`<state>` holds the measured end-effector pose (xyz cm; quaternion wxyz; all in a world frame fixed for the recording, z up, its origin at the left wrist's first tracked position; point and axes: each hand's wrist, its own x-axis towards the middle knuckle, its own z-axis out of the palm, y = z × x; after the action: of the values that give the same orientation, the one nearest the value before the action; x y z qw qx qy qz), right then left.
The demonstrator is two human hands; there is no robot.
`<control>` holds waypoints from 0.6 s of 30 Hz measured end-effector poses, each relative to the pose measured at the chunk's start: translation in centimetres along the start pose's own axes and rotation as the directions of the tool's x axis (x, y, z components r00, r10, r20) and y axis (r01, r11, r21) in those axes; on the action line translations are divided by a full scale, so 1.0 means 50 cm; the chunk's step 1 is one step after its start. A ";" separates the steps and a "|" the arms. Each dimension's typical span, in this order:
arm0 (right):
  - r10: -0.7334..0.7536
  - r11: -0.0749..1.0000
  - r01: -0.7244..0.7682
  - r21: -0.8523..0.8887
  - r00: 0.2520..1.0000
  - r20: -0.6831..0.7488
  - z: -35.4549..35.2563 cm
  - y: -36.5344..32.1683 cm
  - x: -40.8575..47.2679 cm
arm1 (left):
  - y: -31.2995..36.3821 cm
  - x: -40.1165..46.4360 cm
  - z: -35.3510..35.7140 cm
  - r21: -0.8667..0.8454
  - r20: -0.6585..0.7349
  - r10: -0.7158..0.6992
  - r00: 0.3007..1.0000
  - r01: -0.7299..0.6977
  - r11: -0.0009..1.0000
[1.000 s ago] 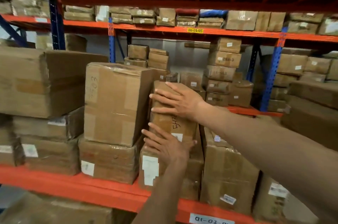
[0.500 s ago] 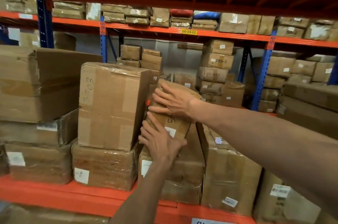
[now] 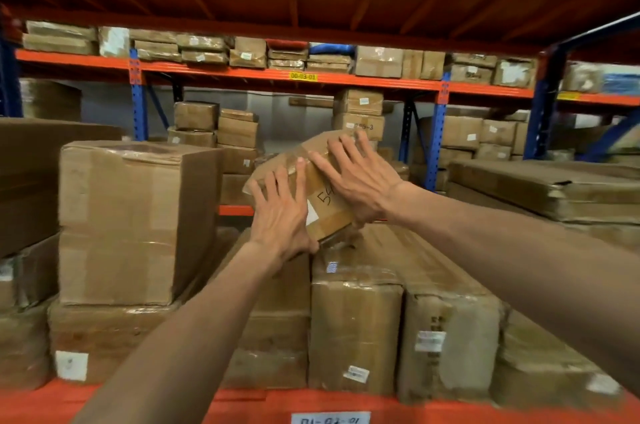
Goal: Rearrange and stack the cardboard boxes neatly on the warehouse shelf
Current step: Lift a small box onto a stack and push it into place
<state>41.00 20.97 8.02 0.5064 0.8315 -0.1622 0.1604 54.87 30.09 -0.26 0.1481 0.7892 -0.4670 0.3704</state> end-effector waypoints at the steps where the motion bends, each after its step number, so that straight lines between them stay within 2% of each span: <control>1: 0.024 1.000 -0.024 0.010 1.000 -0.002 0.011 0.022 -0.030 | 0.031 0.007 -0.007 -0.003 -0.005 0.032 0.999 -0.032 0.999; 4: 0.105 0.994 -0.106 0.038 0.994 0.026 0.049 0.081 -0.126 | 0.132 0.020 -0.031 0.013 -0.004 0.122 0.993 -0.122 0.992; 8: 0.190 0.972 -0.208 0.109 0.970 0.152 0.099 0.140 -0.271 | 0.272 0.021 -0.054 0.002 0.040 0.253 0.967 -0.253 0.967; 13: 0.323 0.908 -0.375 0.189 0.911 0.256 0.189 0.160 -0.466 | 0.444 0.008 -0.052 0.100 0.087 0.452 0.888 -0.459 0.883; 15: 0.364 0.871 -0.427 0.245 0.893 0.265 0.226 0.158 -0.517 | 0.488 0.002 -0.046 0.130 0.099 0.490 0.866 -0.500 0.856; 18: 0.367 0.853 -0.423 0.307 0.903 0.225 0.265 0.143 -0.539 | 0.501 -0.018 -0.032 0.149 0.113 0.489 0.865 -0.501 0.852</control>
<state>15.11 8.91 -3.72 0.2926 0.8666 -0.3384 0.2209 32.71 18.56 -2.62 -0.0384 0.6649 -0.6253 0.4069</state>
